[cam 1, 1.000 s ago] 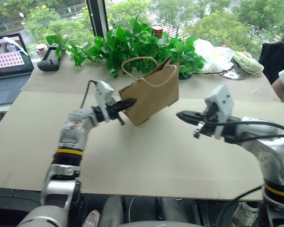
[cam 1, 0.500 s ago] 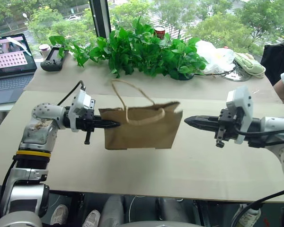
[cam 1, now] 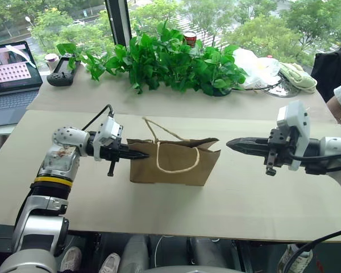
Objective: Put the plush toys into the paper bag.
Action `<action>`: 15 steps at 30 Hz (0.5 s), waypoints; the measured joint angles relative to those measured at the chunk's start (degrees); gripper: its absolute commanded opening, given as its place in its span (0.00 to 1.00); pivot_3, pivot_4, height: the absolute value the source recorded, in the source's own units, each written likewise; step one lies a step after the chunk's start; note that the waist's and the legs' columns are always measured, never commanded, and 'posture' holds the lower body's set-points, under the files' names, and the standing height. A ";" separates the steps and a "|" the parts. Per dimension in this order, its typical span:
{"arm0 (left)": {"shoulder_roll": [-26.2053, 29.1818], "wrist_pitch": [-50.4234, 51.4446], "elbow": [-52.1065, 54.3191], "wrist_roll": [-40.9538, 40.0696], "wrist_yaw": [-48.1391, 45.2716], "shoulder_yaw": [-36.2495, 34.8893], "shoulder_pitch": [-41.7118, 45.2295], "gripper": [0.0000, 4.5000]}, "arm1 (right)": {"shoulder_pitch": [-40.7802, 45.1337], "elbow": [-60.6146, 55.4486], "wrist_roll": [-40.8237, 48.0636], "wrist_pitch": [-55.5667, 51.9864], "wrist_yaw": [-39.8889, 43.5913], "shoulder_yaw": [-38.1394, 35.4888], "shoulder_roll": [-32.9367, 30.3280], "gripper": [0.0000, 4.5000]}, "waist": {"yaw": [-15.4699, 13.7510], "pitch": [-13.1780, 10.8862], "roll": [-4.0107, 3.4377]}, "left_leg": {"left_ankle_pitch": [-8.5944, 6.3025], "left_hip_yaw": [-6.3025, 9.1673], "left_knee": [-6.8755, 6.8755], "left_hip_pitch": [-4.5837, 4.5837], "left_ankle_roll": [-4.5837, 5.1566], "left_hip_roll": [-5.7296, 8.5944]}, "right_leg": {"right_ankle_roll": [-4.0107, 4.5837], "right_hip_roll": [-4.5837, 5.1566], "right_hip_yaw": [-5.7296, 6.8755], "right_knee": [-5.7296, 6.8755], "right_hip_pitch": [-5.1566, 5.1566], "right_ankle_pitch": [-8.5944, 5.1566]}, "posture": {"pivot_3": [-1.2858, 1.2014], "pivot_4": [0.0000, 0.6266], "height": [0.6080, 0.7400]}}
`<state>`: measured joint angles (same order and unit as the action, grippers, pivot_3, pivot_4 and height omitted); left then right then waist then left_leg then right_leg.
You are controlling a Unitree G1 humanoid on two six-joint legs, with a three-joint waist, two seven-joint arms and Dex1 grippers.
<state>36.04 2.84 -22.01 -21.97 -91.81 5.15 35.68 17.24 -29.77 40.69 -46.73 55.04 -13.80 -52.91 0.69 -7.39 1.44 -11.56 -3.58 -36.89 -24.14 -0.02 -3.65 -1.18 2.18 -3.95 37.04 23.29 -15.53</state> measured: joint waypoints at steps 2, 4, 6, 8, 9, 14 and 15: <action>-0.74 -0.83 -0.62 0.50 0.09 0.20 0.01 0.01 | -0.24 0.00 -0.06 0.15 0.02 0.10 -0.40 0.00 | -0.03 0.00 0.00 | 0.00 0.00 -0.02 -0.01 0.00 0.00 | 0.00 0.00 0.00 0.01 0.00 0.00 | 0.52 0.24 0.79; -1.72 -1.61 -1.61 1.25 0.26 0.29 0.20 0.01 | -0.58 0.00 -0.42 0.56 0.22 0.54 -1.01 0.00 | -0.04 0.00 0.00 | 0.00 0.00 -0.03 -0.01 0.00 0.01 | 0.00 0.01 0.00 0.01 0.00 0.00 | 0.52 0.24 0.79; -2.74 -2.14 -3.06 1.75 0.45 0.56 0.70 0.01 | -0.96 0.01 -1.20 0.87 0.69 1.16 -1.55 0.00 | -0.04 0.00 0.00 | 0.00 0.00 -0.04 -0.01 0.00 0.01 | 0.00 0.01 0.00 0.01 0.00 0.00 | 0.52 0.24 0.79; -3.89 -3.91 -5.44 2.56 0.73 0.60 1.93 0.01 | -1.38 0.02 -1.29 1.09 1.03 1.38 -1.70 0.00 | -0.10 0.00 0.01 | 0.00 0.01 -0.05 -0.02 0.00 0.02 | 0.00 0.00 0.01 0.01 0.00 0.00 | 0.52 0.24 0.79; -4.33 -4.82 -6.48 2.98 0.74 0.65 2.45 0.01 | -1.50 0.02 -1.30 1.11 1.11 1.44 -1.71 0.00 | -0.09 0.00 0.01 | 0.00 0.01 -0.06 -0.02 0.00 0.02 | 0.00 0.01 0.00 0.01 0.00 0.00 | 0.52 0.24 0.79; -5.47 -7.87 -9.43 4.11 0.38 0.95 3.10 0.01 | -2.18 0.02 -1.43 1.17 1.17 1.48 -2.19 0.00 | -0.02 0.00 0.01 | 0.00 0.01 -0.05 -0.01 0.00 0.01 | 0.00 0.00 0.00 0.02 0.00 0.00 | 0.52 0.24 0.79; -5.52 -8.02 -9.71 4.14 0.27 1.02 3.19 0.01 | -2.24 0.02 -1.43 1.17 1.17 1.48 -2.21 0.00 | -0.01 0.00 0.01 | 0.00 0.01 -0.05 -0.01 0.00 0.01 | 0.00 0.00 0.00 0.02 0.00 0.00 | 0.52 0.24 0.79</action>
<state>30.52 -5.18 -31.71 -17.83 -91.54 6.17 38.87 15.00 -29.75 39.27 -45.56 56.21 -12.32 -55.13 0.68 -7.39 1.45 -11.56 -3.57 -36.94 -24.15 -0.01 -3.64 -1.18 2.18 -3.95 37.07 23.29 -15.53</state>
